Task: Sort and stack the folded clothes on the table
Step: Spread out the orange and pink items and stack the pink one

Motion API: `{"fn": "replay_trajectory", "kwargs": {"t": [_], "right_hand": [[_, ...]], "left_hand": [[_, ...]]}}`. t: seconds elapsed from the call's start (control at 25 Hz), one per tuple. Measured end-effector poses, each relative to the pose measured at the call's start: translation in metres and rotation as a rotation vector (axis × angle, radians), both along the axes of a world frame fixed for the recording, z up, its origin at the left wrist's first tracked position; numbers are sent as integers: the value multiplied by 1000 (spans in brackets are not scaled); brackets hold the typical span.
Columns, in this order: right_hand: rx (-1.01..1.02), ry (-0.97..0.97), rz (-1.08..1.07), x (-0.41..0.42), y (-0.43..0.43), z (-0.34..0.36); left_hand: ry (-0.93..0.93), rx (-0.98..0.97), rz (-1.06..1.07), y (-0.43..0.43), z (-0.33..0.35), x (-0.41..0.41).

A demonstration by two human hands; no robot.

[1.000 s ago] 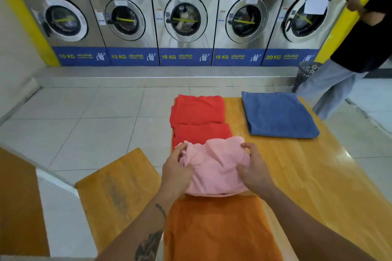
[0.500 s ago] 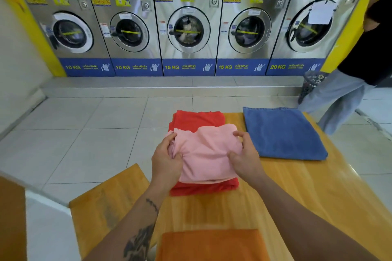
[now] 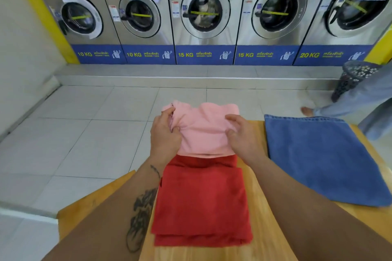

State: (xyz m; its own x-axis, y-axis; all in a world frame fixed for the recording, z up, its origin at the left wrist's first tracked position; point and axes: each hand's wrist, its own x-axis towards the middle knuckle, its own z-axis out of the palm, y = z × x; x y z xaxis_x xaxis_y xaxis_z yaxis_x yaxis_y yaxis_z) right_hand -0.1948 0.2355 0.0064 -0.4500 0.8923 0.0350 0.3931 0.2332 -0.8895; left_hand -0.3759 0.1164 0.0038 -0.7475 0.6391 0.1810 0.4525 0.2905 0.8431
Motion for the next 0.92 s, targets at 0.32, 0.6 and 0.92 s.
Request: {"fn": "replay_trajectory", "kwargs": {"t": [0.32,0.6,0.92], "right_hand": [[373,-711,-56,-14,-4,-48],[433,-816,260,-19,3,-66],[340,-916,305,-26,12,-55]], "left_hand": [[213,-483,4,3,-50,-12],[544,-531,-431,19,-77,-11],[458,-602,-475,29,-76,-20]]}}
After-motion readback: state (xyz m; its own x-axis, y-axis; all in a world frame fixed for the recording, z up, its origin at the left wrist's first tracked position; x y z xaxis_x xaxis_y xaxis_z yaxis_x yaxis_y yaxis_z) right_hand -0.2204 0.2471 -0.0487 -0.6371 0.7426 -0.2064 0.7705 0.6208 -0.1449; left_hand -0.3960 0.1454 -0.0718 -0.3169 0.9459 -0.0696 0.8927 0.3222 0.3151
